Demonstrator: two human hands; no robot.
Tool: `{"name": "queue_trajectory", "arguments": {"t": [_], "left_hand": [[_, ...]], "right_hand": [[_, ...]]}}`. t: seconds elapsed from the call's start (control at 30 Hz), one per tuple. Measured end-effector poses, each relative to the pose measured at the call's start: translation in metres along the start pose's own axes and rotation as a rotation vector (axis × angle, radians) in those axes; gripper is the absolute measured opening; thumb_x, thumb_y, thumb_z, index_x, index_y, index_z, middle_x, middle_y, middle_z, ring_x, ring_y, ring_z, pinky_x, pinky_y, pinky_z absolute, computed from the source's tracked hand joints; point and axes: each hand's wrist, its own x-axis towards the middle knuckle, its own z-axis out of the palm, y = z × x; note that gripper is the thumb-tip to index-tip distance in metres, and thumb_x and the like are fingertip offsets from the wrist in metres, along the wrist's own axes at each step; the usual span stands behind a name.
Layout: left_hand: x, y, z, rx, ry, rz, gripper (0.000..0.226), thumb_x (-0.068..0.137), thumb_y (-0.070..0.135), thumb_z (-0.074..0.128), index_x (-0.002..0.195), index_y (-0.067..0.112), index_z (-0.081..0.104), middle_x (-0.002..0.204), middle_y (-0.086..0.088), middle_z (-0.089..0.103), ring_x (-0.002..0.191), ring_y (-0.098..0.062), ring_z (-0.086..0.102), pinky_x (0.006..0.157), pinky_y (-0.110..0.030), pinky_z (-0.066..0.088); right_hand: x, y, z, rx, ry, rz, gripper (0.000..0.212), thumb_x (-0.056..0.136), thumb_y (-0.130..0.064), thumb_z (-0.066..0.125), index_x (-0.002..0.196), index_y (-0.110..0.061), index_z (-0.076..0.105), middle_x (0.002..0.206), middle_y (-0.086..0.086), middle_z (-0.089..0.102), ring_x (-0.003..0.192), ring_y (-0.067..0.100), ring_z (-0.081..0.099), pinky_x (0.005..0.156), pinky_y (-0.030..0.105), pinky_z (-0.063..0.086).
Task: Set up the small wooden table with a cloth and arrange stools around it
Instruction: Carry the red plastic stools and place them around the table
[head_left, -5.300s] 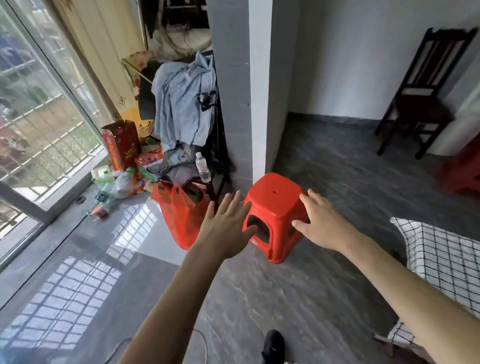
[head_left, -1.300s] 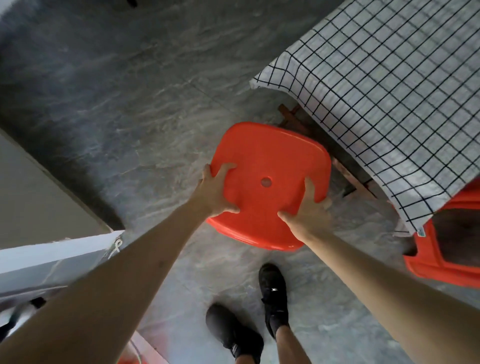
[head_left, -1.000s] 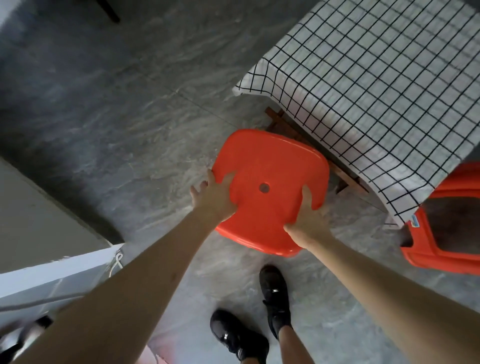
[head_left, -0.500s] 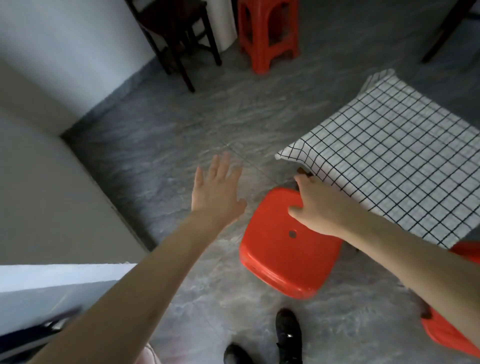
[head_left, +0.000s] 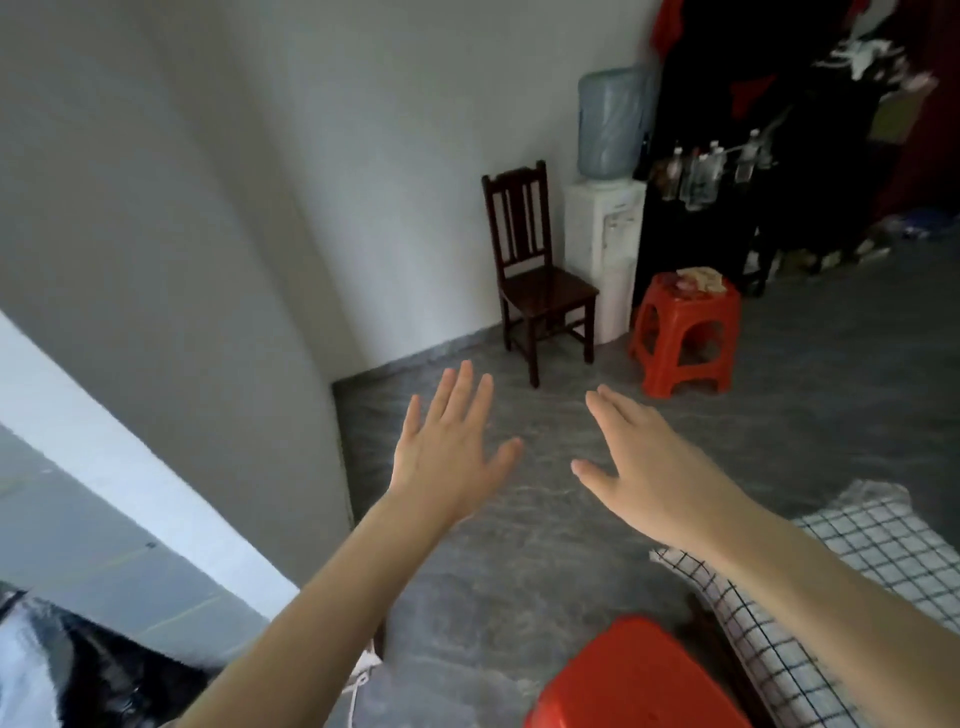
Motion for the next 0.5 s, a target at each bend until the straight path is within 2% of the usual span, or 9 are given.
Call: {"name": "queue_trajectory", "arguments": {"t": [0.2,0.33,0.5], "left_hand": [[-0.024,-0.021,-0.044,-0.054,0.103,-0.058,0.075,0.096,0.064,0.023,0.156,0.025,0.0,0.163,0.004,-0.015,0.148,-0.01,-0.015,0.122,-0.042,-0.003],[-0.038,-0.043,-0.049,-0.036,0.081,-0.12,0.078,0.095,0.067,0.021,0.156,0.025,-0.003,0.162,0.005,-0.016,0.148,-0.01,-0.017,0.122,-0.041,-0.003],[-0.043,-0.076,-0.037,0.007,0.022,-0.17,0.08,0.093,0.068,0.017,0.155,0.025,-0.01,0.16,0.006,-0.022,0.146,-0.013,-0.024,0.121,-0.042,-0.009]], "right_hand": [[0.012,-0.039,-0.013,0.006,0.0,-0.109,0.072,0.098,-0.06,0.024,0.156,-0.022,0.007,0.163,-0.005,0.001,0.149,0.012,0.003,0.118,0.03,0.011],[0.023,-0.057,-0.008,-0.014,-0.021,-0.157,0.073,0.097,-0.061,0.022,0.156,-0.022,0.005,0.163,-0.004,-0.001,0.149,0.012,0.001,0.118,0.029,0.009],[0.04,-0.074,0.005,-0.017,-0.047,-0.168,0.074,0.098,-0.06,0.023,0.156,-0.019,0.005,0.163,-0.002,-0.001,0.149,0.015,0.002,0.119,0.03,0.008]]}}
